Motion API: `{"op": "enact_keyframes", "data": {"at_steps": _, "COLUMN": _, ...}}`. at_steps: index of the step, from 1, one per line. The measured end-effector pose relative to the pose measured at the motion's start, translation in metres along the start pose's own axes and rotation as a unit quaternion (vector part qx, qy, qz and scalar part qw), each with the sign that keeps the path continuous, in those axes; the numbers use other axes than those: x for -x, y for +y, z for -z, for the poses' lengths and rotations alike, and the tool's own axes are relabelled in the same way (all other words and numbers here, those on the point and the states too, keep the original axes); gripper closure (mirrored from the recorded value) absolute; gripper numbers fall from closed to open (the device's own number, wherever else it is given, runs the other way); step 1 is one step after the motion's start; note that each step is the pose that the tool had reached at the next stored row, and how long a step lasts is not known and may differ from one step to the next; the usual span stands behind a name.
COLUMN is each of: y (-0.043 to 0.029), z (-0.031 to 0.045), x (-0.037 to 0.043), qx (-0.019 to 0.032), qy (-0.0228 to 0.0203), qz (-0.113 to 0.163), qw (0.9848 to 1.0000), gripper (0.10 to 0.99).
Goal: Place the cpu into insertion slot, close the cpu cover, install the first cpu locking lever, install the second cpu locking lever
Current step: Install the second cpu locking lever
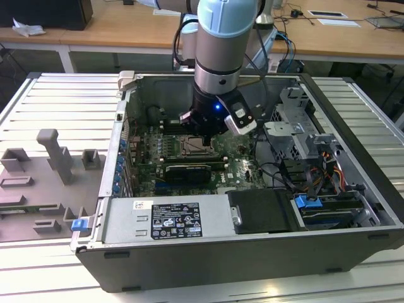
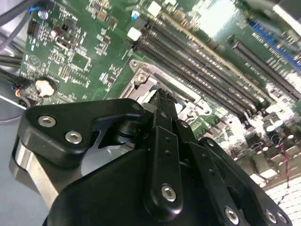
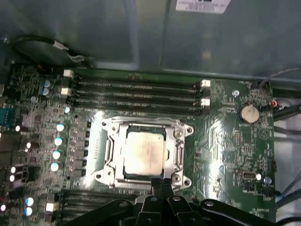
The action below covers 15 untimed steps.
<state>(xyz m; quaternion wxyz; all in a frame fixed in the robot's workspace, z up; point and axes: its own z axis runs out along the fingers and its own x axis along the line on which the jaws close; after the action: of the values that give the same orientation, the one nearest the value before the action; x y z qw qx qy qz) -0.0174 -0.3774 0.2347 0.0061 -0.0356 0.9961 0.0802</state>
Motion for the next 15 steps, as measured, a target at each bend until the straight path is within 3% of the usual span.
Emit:
{"op": "enact_keyframes", "data": {"at_steps": 2, "y": -0.0056, "z": 0.0009, "x": -0.0037, "qx": 0.0004, "qy": -0.0016, "qz": 0.0, "qw": 1.0, "gripper": 0.98}}
{"op": "enact_keyframes", "data": {"at_steps": 6, "y": -0.0062, "z": 0.001, "x": -0.0154, "qx": 0.0023, "qy": -0.0038, "qz": 0.001, "qw": 1.0, "gripper": 0.98}}
{"op": "enact_keyframes", "data": {"at_steps": 13, "y": -0.0065, "z": -0.0009, "x": -0.0335, "qx": 0.0122, "qy": -0.0052, "qz": 0.001, "qw": 0.9999, "gripper": 0.98}}
{"op": "enact_keyframes", "data": {"at_steps": 14, "y": -0.0095, "z": -0.0005, "x": -0.0386, "qx": 0.0128, "qy": -0.0053, "qz": 0.001, "qw": 0.9999, "gripper": 0.98}}
{"op": "enact_keyframes", "data": {"at_steps": 15, "y": -0.0132, "z": -0.006, "x": -0.0439, "qx": 0.0138, "qy": -0.0054, "qz": 0.001, "qw": 0.9999, "gripper": 0.98}}
